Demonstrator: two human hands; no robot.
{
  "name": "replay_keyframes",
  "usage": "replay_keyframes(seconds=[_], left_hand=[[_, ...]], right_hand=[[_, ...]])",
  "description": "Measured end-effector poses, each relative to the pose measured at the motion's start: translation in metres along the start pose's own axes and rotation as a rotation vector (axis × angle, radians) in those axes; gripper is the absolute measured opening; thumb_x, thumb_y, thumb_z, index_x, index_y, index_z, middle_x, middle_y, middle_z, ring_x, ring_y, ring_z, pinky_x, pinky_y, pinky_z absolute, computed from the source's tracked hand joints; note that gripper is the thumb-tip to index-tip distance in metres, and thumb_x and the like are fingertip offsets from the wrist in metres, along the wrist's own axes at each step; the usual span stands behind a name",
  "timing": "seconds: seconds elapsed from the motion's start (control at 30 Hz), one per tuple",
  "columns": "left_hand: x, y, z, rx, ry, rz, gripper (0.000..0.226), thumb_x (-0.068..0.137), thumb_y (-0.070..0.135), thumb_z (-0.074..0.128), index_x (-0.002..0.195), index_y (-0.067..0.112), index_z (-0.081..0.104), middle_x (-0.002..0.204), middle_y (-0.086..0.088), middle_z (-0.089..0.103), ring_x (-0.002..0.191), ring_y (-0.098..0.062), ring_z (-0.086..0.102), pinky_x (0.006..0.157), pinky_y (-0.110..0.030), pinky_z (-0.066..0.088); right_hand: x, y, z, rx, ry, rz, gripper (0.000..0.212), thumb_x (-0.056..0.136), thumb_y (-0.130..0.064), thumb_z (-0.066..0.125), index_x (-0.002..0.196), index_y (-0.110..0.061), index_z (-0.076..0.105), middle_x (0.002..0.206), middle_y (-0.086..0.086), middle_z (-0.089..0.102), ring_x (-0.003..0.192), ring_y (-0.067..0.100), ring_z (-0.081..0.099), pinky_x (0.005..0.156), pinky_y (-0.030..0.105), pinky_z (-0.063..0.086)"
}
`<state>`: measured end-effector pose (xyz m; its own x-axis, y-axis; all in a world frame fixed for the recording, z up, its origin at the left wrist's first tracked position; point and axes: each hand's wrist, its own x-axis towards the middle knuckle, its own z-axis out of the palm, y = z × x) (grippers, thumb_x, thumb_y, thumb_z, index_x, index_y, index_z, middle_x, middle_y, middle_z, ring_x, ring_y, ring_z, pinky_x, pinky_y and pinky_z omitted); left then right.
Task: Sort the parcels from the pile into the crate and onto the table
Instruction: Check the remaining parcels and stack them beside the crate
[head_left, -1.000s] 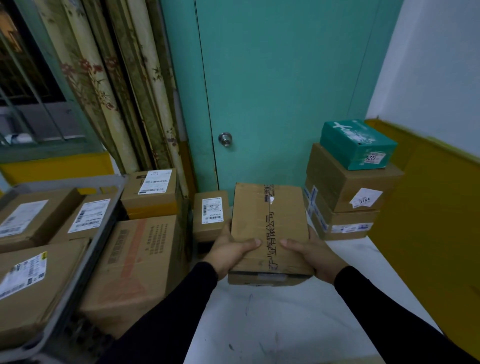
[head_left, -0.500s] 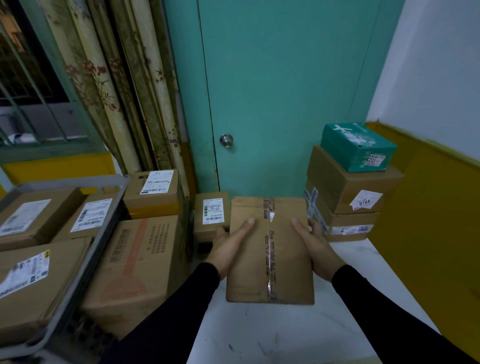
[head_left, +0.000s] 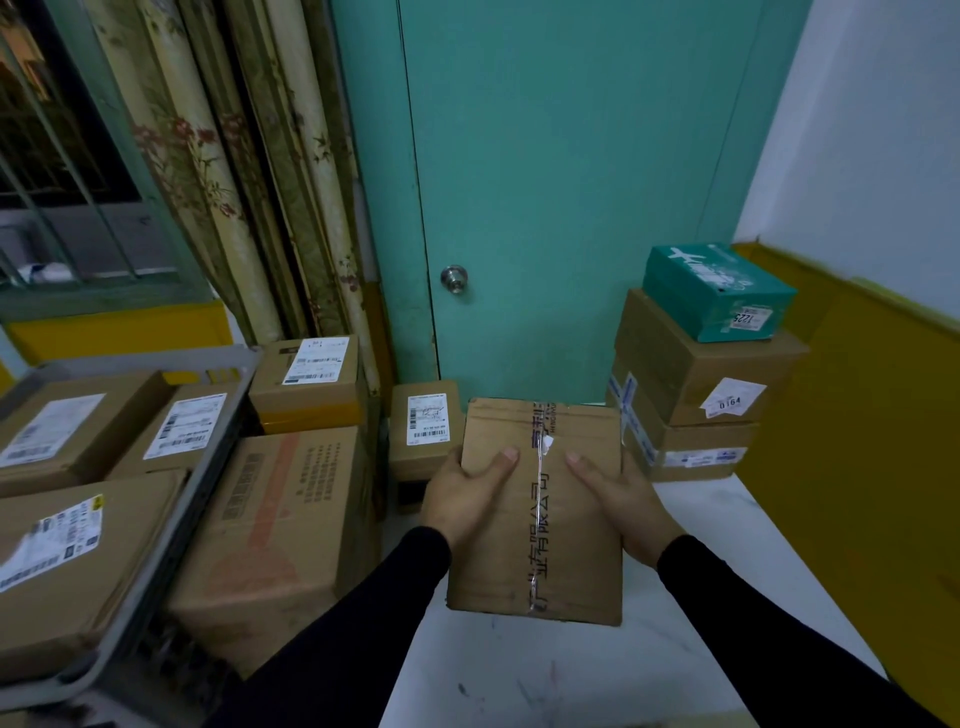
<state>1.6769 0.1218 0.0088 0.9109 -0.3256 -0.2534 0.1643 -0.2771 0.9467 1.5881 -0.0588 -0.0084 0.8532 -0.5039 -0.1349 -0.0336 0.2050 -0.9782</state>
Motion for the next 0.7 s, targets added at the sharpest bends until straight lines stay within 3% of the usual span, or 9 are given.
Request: replay_keyframes(seconds=[0.07,0.27,0.33,0.37,0.43,0.5,0.57,0.63,0.7], left_hand=[[0.0,0.0,-0.001,-0.011,-0.012,-0.002,0.062,0.077,0.063,0.077,0.128,0.031,0.06,0.109,0.01,0.071,0.099,-0.014,0.07,0.097,-0.044,0.056],[-0.001,0.005,0.0,0.044,0.009,0.012,0.053,0.083,0.062,0.072,0.123,0.029,0.06,0.103,0.013,0.067,0.097,-0.012,0.066,0.092,-0.034,0.054],[0.001,0.004,-0.003,0.027,0.005,0.005,0.051,0.082,0.061,0.073,0.12,0.03,0.059,0.101,0.014,0.067,0.096,-0.012,0.067,0.092,-0.034,0.054],[0.001,0.003,-0.006,0.002,0.005,-0.003,0.053,0.08,0.062,0.074,0.119,0.029,0.061,0.102,0.013,0.069,0.097,-0.013,0.068,0.095,-0.037,0.055],[0.006,0.007,-0.014,-0.079,0.01,-0.021,0.061,0.076,0.063,0.078,0.122,0.025,0.065,0.108,0.007,0.074,0.099,-0.018,0.071,0.098,-0.043,0.056],[0.01,0.014,-0.022,-0.188,-0.015,-0.051,0.068,0.074,0.062,0.08,0.128,0.023,0.064,0.11,0.002,0.076,0.099,-0.021,0.074,0.095,-0.045,0.058],[0.012,0.025,-0.028,-0.252,-0.071,-0.083,0.064,0.079,0.059,0.078,0.129,0.022,0.062,0.11,-0.002,0.077,0.098,-0.023,0.075,0.091,-0.044,0.06],[0.013,0.034,-0.032,-0.264,-0.115,-0.095,0.054,0.086,0.054,0.073,0.127,0.021,0.062,0.11,-0.005,0.077,0.099,-0.024,0.074,0.085,-0.041,0.061],[0.014,0.038,-0.034,-0.274,-0.135,-0.079,0.052,0.089,0.053,0.07,0.129,0.021,0.06,0.11,-0.006,0.077,0.099,-0.025,0.075,0.083,-0.041,0.061]], right_hand=[[0.001,-0.004,-0.001,0.001,-0.015,0.001,0.058,0.076,-0.037,0.084,0.128,-0.026,0.06,0.121,0.002,0.073,0.103,0.021,0.074,0.093,0.048,0.059],[-0.001,-0.005,0.002,-0.008,0.01,-0.004,0.033,0.089,-0.032,0.076,0.119,-0.03,0.063,0.122,0.002,0.072,0.106,0.022,0.072,0.097,0.049,0.057],[-0.004,-0.012,0.005,0.039,-0.001,0.03,0.02,0.098,-0.04,0.062,0.116,-0.031,0.065,0.122,0.0,0.072,0.106,0.019,0.071,0.098,0.044,0.055],[-0.004,-0.015,0.005,0.057,-0.007,0.047,0.023,0.102,-0.045,0.052,0.115,-0.031,0.066,0.119,-0.005,0.072,0.106,0.017,0.069,0.099,0.041,0.052],[-0.003,-0.023,0.0,0.051,0.014,0.074,0.039,0.107,-0.047,0.039,0.131,-0.026,0.061,0.124,-0.009,0.067,0.114,0.016,0.062,0.107,0.04,0.044],[0.001,-0.026,-0.007,-0.001,0.034,0.018,0.044,0.109,-0.032,0.042,0.149,-0.015,0.047,0.143,0.004,0.059,0.129,0.023,0.057,0.114,0.043,0.04],[0.005,-0.021,-0.013,-0.045,0.059,-0.046,0.047,0.108,-0.022,0.048,0.153,-0.012,0.042,0.149,0.011,0.054,0.133,0.026,0.055,0.116,0.048,0.041],[0.009,-0.018,-0.017,-0.076,0.08,-0.06,0.059,0.102,-0.042,0.057,0.155,-0.023,0.04,0.157,0.001,0.045,0.142,0.023,0.045,0.119,0.051,0.035],[0.004,-0.026,-0.01,-0.049,0.06,0.061,0.079,0.088,-0.07,0.059,0.154,-0.031,0.04,0.156,-0.009,0.043,0.142,0.018,0.042,0.119,0.047,0.03]])
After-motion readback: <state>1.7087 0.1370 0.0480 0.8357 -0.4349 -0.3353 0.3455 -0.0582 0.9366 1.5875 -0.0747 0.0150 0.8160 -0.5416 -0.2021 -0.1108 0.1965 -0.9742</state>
